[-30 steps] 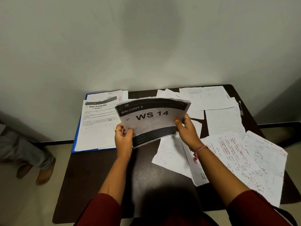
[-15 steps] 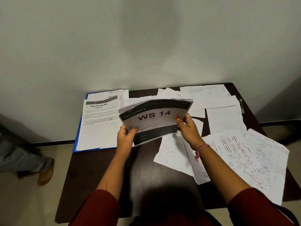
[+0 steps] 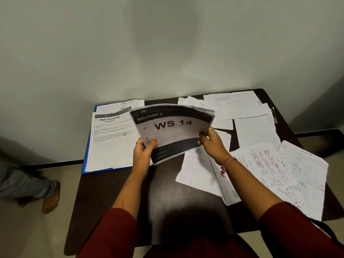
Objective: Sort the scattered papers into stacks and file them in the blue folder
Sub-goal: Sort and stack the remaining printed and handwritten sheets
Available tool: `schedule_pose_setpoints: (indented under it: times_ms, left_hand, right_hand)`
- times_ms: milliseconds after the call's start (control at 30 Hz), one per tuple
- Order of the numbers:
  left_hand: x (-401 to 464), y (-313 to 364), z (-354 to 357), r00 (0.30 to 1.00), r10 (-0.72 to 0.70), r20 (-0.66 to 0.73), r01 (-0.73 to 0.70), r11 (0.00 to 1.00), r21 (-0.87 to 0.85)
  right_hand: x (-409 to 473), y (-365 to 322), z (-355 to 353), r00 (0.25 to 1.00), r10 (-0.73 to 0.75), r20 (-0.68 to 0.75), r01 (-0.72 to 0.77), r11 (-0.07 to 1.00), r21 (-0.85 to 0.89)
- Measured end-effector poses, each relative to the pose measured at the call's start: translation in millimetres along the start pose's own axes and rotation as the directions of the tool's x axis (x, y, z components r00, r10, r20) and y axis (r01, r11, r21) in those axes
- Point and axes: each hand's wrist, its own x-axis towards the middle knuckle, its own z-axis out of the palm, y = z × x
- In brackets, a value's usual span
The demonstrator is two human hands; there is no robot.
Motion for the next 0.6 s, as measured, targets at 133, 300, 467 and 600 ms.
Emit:
schedule_pose_setpoints:
  times_ms: [133,300,467,600]
  left_hand:
    - [3,1,1,1.000,-0.003,-0.020,0.003,1.000,0.005]
    - [14,10,2,0.997,0.045,-0.067,-0.045,0.999,0.004]
    - [20,17,9,0.998,0.028,-0.063,-0.030,0.999,-0.033]
    - [21,12,20,0.998,-0.060,-0.003,0.060,0.995,-0.078]
  right_hand:
    - [3,-7,4,0.999,-0.039,-0.010,0.039,0.997,-0.072]
    - [8,-19,-1,0.999,-0.050,-0.011,0.050,0.999,0.013]
    - [12,-27,-11,0.999,0.008,-0.044,0.002,0.978,0.209]
    - [11,-20,-23,0.997,0.068,-0.044,-0.057,0.975,0.214]
